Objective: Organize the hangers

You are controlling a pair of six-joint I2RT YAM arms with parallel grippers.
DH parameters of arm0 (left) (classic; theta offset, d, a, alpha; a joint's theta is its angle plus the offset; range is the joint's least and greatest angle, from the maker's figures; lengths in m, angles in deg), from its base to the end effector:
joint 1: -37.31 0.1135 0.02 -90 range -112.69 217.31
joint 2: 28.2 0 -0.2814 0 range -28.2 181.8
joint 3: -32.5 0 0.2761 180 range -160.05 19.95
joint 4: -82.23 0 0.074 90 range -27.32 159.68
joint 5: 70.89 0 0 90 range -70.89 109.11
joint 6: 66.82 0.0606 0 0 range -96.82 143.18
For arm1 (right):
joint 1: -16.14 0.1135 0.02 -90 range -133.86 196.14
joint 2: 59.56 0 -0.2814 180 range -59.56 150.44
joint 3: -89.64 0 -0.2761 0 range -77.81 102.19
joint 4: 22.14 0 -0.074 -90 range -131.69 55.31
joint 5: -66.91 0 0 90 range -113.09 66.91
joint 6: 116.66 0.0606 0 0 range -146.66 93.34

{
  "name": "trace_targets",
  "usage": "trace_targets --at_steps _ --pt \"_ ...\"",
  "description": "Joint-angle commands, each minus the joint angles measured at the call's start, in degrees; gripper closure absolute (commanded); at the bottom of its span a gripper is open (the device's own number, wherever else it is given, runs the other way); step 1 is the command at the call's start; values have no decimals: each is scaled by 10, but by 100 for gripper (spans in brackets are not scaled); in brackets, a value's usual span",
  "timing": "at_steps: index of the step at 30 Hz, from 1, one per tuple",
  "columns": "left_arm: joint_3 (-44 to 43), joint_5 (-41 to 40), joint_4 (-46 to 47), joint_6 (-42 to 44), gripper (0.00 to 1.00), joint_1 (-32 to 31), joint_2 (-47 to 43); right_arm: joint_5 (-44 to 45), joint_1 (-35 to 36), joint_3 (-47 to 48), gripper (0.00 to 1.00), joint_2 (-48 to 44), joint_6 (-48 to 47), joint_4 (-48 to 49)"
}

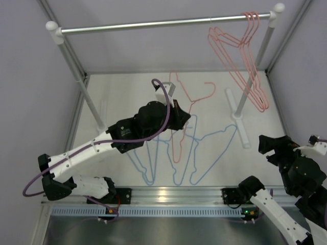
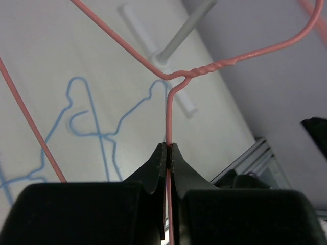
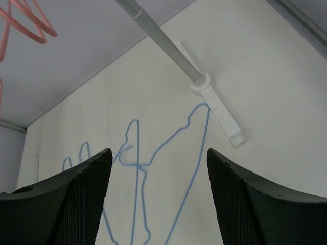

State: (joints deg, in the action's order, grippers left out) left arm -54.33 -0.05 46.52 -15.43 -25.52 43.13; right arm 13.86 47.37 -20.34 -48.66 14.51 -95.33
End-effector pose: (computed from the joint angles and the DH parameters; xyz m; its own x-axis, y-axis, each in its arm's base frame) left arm 0.1634 -0.2748 0.4085 -0.5599 -0.2000 -0.8041 0.4483 0.7430 -0.4970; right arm 0.0224 -0.0290 0.3739 -0.1010 0.5540 -0.8264 0.2003 0.8249 0.5285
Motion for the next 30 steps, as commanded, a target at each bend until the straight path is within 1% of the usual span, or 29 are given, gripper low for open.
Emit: trace_targets --at_steps 1,3,4,8,15,19,28,30 --pt "-116 25 86 25 100 2 32 -2 10 25 28 25 -6 22" --pt "-157 25 112 34 100 2 66 -2 10 30 28 30 -8 22" --pt "-202 25 116 39 100 2 79 -1 10 32 28 33 -9 22" --pt "-297 31 131 55 100 2 142 2 10 39 28 38 -14 22" --pt "-436 37 148 74 100 3 234 4 10 39 28 55 -23 22" --pt "-481 42 149 63 100 17 270 2 10 43 28 62 -24 22" --pt "-504 56 190 20 100 61 310 1 10 63 28 73 -37 21" --pt "-510 71 199 5 100 77 321 0 10 65 28 76 -40 20"
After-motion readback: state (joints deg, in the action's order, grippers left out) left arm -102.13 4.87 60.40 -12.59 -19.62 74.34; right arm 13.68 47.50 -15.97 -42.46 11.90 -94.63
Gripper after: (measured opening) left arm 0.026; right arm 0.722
